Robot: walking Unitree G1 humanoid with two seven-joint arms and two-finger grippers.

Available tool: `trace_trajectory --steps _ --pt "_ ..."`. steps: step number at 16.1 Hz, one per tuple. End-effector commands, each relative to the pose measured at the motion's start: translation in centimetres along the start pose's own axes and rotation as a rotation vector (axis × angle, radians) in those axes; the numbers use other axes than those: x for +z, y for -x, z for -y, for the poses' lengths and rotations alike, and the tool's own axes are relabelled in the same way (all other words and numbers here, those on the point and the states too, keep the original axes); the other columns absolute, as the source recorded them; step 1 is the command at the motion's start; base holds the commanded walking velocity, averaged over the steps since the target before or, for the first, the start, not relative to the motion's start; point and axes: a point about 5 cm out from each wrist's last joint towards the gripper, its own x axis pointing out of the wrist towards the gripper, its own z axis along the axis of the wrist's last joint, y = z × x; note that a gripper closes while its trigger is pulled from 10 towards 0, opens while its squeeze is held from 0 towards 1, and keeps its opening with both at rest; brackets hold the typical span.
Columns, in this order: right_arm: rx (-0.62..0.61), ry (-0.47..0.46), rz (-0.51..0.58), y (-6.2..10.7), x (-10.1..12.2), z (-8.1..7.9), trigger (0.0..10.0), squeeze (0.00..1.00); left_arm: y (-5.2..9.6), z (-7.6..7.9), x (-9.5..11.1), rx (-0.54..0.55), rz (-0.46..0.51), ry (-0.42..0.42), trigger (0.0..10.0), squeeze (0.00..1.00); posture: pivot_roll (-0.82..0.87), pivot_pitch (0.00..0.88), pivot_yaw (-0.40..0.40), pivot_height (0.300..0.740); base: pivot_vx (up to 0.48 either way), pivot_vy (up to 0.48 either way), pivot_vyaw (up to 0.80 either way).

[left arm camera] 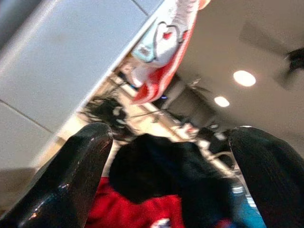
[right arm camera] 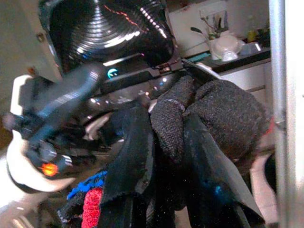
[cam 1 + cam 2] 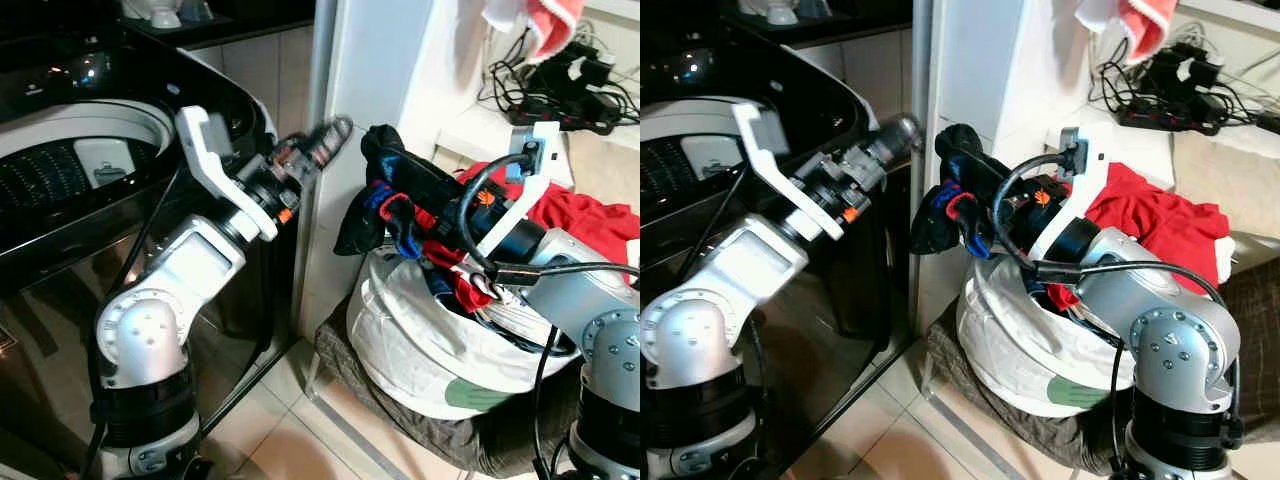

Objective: Clothes washing

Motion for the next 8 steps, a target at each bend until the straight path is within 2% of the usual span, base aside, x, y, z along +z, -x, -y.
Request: trace_trajectory --steps 1,4,5,6,8 --pt "0.01 0.06 0.011 0.0 0.4 -0.4 10.0 0.0 -0.1 0.7 -0.2 -0.043 -0.039 0.035 10.0 1.0 -0.05 0.0 -0.06 0.74 0.0 0.0 0.0" --pt "-0.009 0.119 0.007 -0.2 0.5 -0.3 10.0 0.0 0.3 1.2 -2.0 -0.041 -0.214 -0.026 10.0 1.0 -0.05 0.0 -0.057 0.74 0.0 0.0 0.0" --pt "-0.021 0.153 0.003 -0.4 0.5 -0.2 10.0 0.0 0.4 1.3 -2.6 -0.042 -0.262 -0.054 10.0 0.0 -0.05 0.0 -0.056 0.74 0.0 0.0 0.0" --pt "-0.02 0.174 0.003 -0.6 0.5 -0.3 10.0 0.0 0.4 1.4 -3.1 -0.03 -0.311 -0.107 10.0 0.0 -0.05 0.0 -0.056 0.74 0.0 0.0 0.0" --pt "-0.003 0.185 0.001 -0.8 0.5 -0.6 10.0 0.0 0.3 1.2 -3.3 -0.015 -0.337 -0.157 10.0 0.0 -0.05 0.0 -0.057 0.74 0.0 0.0 0.0"
